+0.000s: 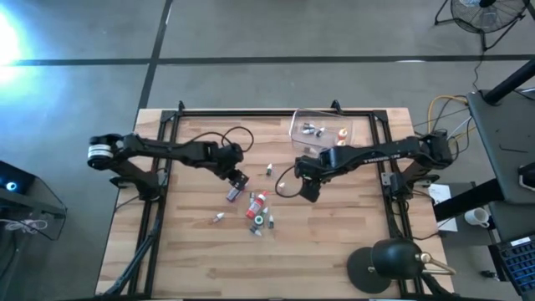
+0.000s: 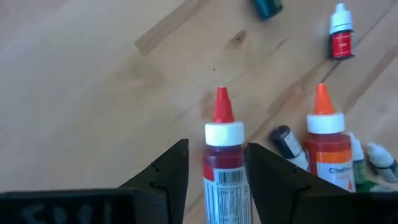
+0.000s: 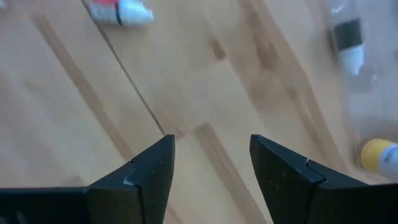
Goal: Pick & Place food coloring
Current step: Put the large red food coloring bottle into the transparent bin
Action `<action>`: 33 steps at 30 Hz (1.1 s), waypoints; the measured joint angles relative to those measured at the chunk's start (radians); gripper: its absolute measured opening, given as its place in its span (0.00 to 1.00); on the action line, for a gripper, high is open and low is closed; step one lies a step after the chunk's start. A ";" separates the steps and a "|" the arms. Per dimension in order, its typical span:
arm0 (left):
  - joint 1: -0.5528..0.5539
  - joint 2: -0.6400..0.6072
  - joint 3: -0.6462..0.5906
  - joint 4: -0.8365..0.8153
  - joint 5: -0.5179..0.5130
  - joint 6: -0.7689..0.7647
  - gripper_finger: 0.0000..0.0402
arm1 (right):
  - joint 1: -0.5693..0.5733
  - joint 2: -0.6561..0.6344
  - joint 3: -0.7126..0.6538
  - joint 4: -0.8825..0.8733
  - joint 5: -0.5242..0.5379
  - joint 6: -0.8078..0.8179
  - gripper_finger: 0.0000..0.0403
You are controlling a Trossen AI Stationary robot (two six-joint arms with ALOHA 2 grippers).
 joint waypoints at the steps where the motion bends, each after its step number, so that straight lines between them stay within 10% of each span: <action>1: 0.000 0.007 0.005 -0.006 0.000 -0.010 0.32 | 0.000 -0.005 -0.024 0.016 -0.001 -0.006 0.50; 33: -0.046 0.291 0.181 -0.114 -0.001 -0.164 0.32 | 0.001 -0.304 -0.350 0.229 0.026 0.012 0.50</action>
